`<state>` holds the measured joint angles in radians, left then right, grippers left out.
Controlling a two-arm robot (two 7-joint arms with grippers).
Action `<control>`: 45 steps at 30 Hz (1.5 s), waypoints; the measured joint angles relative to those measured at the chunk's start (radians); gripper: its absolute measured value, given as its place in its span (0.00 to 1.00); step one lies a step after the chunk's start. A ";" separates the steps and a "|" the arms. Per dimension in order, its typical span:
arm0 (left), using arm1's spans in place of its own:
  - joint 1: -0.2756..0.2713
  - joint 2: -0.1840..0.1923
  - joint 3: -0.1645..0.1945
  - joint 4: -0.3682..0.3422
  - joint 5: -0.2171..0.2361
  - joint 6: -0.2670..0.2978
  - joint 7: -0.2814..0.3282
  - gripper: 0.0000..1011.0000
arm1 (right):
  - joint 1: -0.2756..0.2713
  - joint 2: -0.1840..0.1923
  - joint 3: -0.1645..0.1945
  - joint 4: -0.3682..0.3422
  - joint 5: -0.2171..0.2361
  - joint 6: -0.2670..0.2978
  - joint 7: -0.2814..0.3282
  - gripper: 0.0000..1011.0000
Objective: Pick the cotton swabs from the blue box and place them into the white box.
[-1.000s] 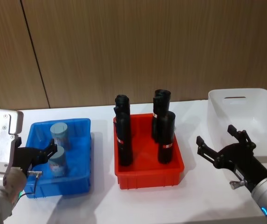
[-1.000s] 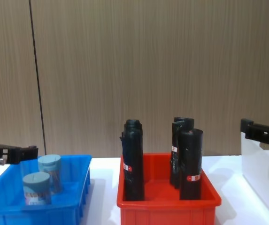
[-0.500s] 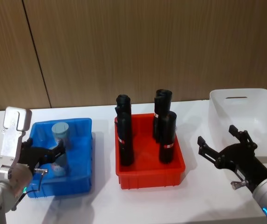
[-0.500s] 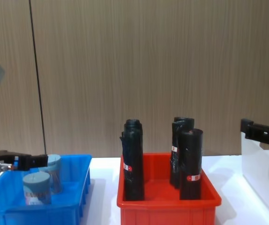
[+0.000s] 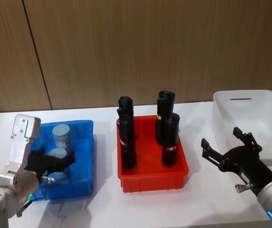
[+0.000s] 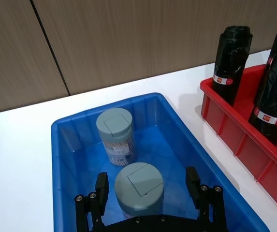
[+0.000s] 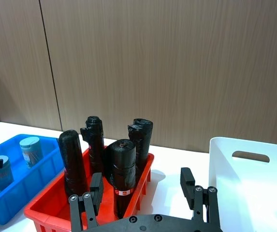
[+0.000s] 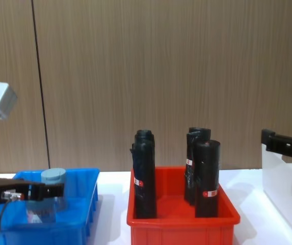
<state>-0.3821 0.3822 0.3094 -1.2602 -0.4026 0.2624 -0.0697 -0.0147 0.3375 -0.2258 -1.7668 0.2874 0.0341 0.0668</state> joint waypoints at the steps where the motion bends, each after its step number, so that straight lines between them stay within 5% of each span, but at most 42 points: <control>1: -0.001 -0.001 0.000 0.005 0.001 -0.001 -0.003 0.99 | 0.000 0.000 0.000 0.000 0.000 0.000 0.000 0.99; 45: -0.063 -0.039 0.005 0.153 0.074 -0.040 -0.047 0.99 | 0.000 0.000 0.000 0.000 0.000 0.000 0.000 0.99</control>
<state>-0.4450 0.3429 0.3146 -1.1068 -0.3290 0.2221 -0.1168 -0.0147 0.3375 -0.2258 -1.7668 0.2873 0.0340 0.0668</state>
